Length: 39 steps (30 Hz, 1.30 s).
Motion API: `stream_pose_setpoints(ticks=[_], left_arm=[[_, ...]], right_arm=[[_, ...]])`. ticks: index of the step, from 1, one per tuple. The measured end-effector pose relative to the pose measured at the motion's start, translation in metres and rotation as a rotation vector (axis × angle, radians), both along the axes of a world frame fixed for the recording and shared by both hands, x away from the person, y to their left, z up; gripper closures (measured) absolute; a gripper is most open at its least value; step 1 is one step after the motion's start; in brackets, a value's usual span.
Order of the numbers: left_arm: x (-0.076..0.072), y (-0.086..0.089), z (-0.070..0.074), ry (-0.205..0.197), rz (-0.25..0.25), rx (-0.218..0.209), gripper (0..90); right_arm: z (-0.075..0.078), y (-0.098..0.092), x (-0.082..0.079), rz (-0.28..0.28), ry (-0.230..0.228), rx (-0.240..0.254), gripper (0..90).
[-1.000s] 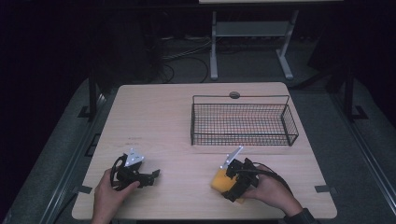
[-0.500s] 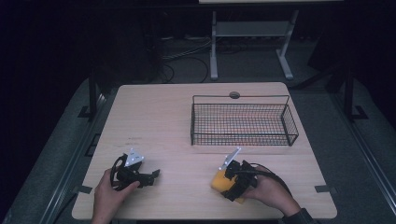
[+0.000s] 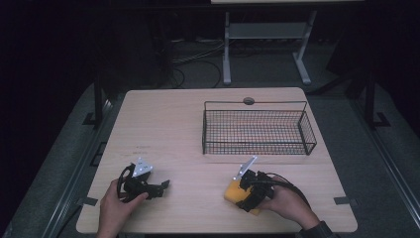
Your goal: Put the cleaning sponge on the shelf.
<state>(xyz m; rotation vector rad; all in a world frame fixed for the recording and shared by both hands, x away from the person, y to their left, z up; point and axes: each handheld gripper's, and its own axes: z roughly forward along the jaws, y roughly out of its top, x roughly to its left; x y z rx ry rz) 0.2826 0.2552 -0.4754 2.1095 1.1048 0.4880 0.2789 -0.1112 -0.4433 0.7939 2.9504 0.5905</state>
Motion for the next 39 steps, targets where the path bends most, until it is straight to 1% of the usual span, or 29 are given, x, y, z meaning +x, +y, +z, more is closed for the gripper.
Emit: stream_pose_setpoints(ticks=[6,17,29,39], left_arm=[[0.0,0.0,0.0,0.0,-0.001,0.0,12.8],[0.0,0.0,0.0,0.001,0.0,0.001,12.8],[0.0,0.0,0.0,0.002,-0.001,0.002,12.8],[0.0,0.0,0.0,0.003,-0.001,0.003,12.8]], right_arm=[[0.004,-0.003,0.0,0.004,-0.003,0.005,22.1],[0.013,-0.011,0.002,-0.005,-0.005,0.012,22.1],[0.023,-0.022,0.005,-0.032,-0.015,0.024,22.2],[0.029,-0.031,0.008,-0.054,-0.021,0.025,22.3]])
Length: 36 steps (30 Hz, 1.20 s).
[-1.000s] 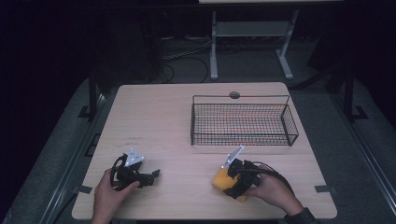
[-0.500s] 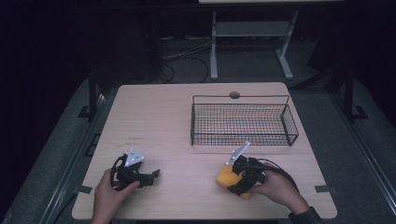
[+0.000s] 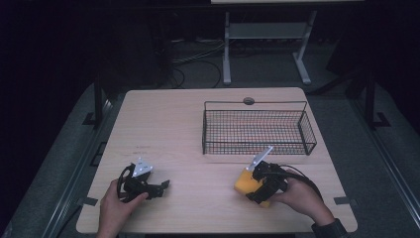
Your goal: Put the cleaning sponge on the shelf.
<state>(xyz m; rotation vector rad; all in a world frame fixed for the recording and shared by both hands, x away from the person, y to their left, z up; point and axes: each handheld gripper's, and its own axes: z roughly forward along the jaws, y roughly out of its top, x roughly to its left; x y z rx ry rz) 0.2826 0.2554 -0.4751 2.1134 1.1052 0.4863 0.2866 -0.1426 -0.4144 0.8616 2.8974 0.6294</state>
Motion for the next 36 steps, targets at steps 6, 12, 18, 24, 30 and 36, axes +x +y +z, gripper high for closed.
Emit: stream_pose_setpoints(ticks=[6,12,18,24,30,36], left_arm=[[0.0,0.0,0.0,-0.001,0.0,-0.001,12.8],[0.0,0.0,0.0,-0.001,0.001,-0.001,12.8],[0.0,0.0,0.0,-0.001,0.0,-0.001,12.8],[0.0,0.0,0.0,-0.001,0.001,-0.001,12.8],[0.0,0.0,0.0,-0.001,0.001,-0.001,12.8],[0.0,0.0,0.0,-0.002,0.002,-0.003,12.8]], right_arm=[[0.005,-0.005,0.002,-0.013,-0.006,0.006,22.3],[0.009,-0.01,0.004,-0.025,-0.011,0.009,22.3],[0.013,-0.015,0.006,-0.039,-0.013,0.012,22.3],[0.017,-0.019,0.007,-0.049,-0.017,0.015,22.4],[0.021,-0.024,0.01,-0.059,-0.022,0.02,22.4],[0.023,-0.03,0.012,-0.079,-0.025,0.025,22.4]])
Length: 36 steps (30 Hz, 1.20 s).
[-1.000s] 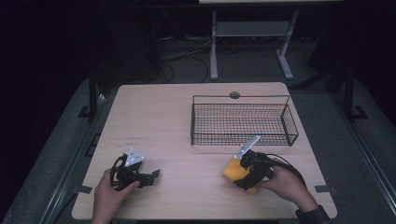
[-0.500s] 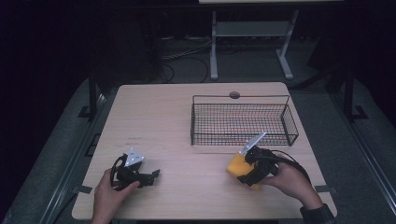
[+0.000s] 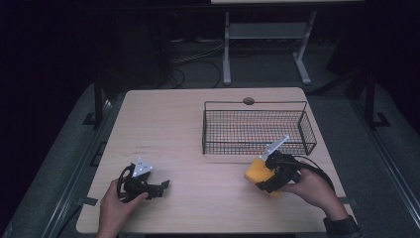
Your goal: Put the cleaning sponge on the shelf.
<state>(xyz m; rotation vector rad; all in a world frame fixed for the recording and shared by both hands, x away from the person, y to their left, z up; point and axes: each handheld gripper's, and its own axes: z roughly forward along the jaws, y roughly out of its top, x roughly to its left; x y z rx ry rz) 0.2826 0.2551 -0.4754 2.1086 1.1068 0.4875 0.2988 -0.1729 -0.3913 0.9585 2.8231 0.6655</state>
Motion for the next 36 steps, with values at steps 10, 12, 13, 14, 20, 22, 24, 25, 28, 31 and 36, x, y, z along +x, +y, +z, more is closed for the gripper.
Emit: stream_pose_setpoints(ticks=[10,12,13,14,20,22,24,25,28,31,36], left_arm=[[0.0,0.0,0.0,0.0,0.0,-0.001,12.8],[0.0,0.0,0.0,0.0,0.0,-0.001,12.8],[0.0,0.0,0.0,0.001,0.001,-0.002,12.8],[0.0,0.0,0.0,0.001,0.001,-0.002,12.8],[0.0,0.0,0.0,0.0,0.001,-0.001,12.8],[0.0,0.0,0.0,0.001,0.0,-0.002,12.8],[0.0,0.0,0.0,0.0,0.0,-0.001,12.8],[0.0,0.0,0.0,0.0,0.0,0.0,12.8],[0.0,0.0,0.0,0.0,0.0,-0.001,12.8],[0.0,0.0,0.0,0.001,-0.001,0.001,12.8],[0.0,0.0,0.0,0.001,-0.003,0.003,12.8]], right_arm=[[0.006,-0.012,0.006,-0.026,-0.009,0.007,22.4],[0.007,-0.014,0.007,-0.033,-0.009,0.007,22.5],[0.008,-0.015,0.007,-0.035,-0.009,0.007,22.5],[0.008,-0.016,0.008,-0.038,-0.01,0.006,22.5],[0.011,-0.025,0.012,-0.06,-0.006,0.006,22.5],[0.012,-0.027,0.014,-0.063,-0.006,0.005,22.5],[0.013,-0.03,0.016,-0.071,-0.007,0.002,22.5],[0.013,-0.031,0.016,-0.076,-0.005,0.002,22.5],[0.014,-0.035,0.019,-0.084,-0.006,-0.002,22.5],[0.015,-0.039,0.022,-0.095,-0.005,-0.003,22.5],[0.018,-0.046,0.028,-0.119,-0.002,-0.007,22.5]])
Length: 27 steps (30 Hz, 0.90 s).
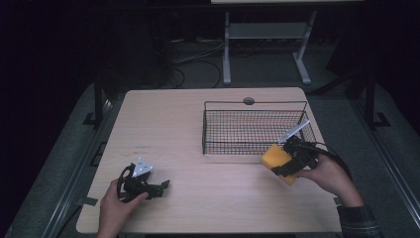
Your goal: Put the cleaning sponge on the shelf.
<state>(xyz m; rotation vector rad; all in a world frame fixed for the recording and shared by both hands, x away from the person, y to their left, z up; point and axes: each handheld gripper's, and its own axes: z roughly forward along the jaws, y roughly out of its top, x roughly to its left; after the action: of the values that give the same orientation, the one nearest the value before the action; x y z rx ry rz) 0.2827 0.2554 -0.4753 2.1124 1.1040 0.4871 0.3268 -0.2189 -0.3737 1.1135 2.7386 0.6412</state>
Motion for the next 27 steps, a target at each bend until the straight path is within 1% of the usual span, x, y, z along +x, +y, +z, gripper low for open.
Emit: stream_pose_setpoints(ticks=[16,27], left_arm=[[0.0,0.0,0.0,0.001,0.001,-0.001,12.8],[0.0,0.0,0.0,0.0,0.001,0.0,12.8]], right_arm=[[0.008,-0.016,0.013,-0.042,0.0,-0.003,22.5],[0.017,-0.029,0.025,-0.085,-0.005,-0.005,22.5]])
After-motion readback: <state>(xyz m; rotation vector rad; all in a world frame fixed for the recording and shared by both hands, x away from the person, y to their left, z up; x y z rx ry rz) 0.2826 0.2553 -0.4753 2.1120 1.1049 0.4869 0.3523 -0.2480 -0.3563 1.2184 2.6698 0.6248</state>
